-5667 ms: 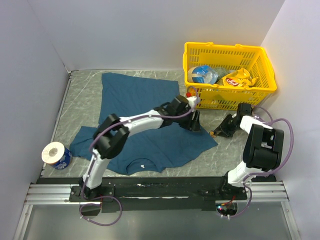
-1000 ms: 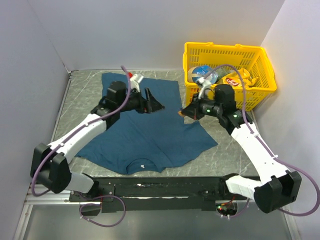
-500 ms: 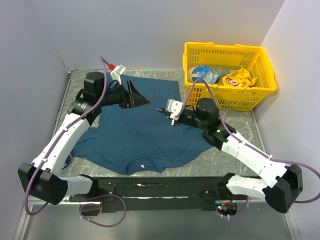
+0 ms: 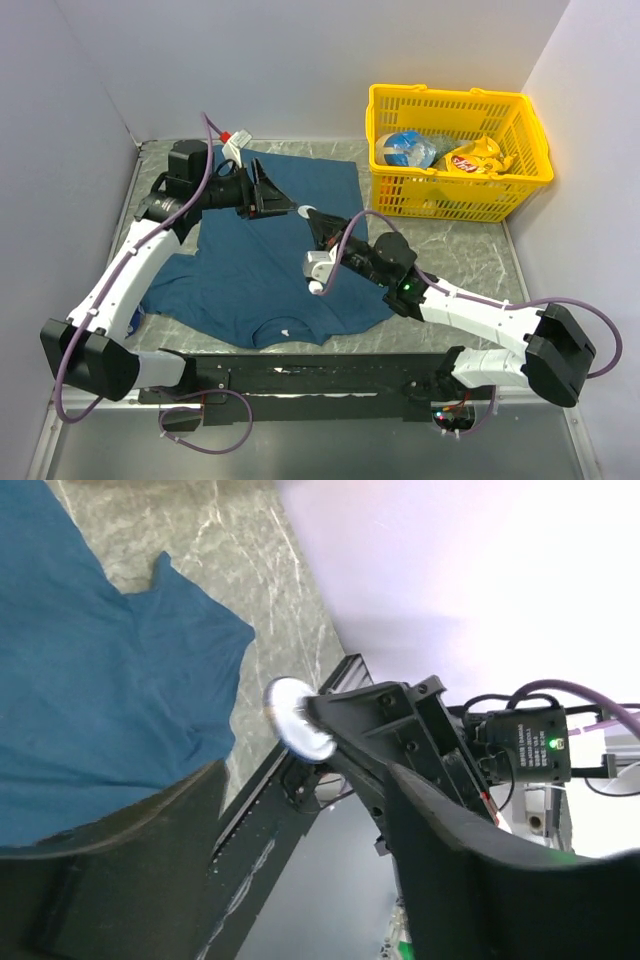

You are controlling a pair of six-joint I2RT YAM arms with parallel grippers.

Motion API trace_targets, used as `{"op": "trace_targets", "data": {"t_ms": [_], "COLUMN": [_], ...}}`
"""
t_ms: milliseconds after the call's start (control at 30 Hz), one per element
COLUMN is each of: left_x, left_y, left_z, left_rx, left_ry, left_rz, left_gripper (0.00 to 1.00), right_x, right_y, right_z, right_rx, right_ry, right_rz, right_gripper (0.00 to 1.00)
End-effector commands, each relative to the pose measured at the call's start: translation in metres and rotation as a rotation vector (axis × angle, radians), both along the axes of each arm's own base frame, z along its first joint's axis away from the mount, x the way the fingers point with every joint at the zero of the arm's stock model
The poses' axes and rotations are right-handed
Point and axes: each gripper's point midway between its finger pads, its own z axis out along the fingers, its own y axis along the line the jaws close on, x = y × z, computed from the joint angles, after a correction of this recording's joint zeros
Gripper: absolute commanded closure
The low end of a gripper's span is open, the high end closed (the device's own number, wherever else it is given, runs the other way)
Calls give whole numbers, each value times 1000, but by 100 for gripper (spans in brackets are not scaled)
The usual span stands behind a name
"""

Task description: Pin the brooch onto the clothing

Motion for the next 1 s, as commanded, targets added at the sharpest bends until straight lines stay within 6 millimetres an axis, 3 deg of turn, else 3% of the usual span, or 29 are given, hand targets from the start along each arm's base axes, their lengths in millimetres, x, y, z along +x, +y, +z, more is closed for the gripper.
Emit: {"op": "trace_targets", "data": {"t_ms": [0,33,100,500,667,967], "left_x": [1,1,3,-2,-13,-21], "left_y": [-4,-4,-6,-10,-7,-7], "left_z": [2,0,-6,7,-5,19], "left_rx": [-50,-53,-56,-129,-135,-203], "left_ry": [37,49,68,52,80,22], "left_rz": [-28,-27,-36,-58,-65,-79], "left_gripper": [37,42,44,43,42,35], "right_x": [-4,-5,-10,-15,-15,-18], "right_y": [-15,-15,-14,-8,-8,-8], "right_z": [61,62,64,50,44,36], "right_rx": [112,120,124,87,67,61], "right_ry": [-247,-245,-252,-209,-204,-177], "right_rz": [-92,-93,-79,-67,-67,-68], "right_gripper": [100,100,100,100,100,100]}}
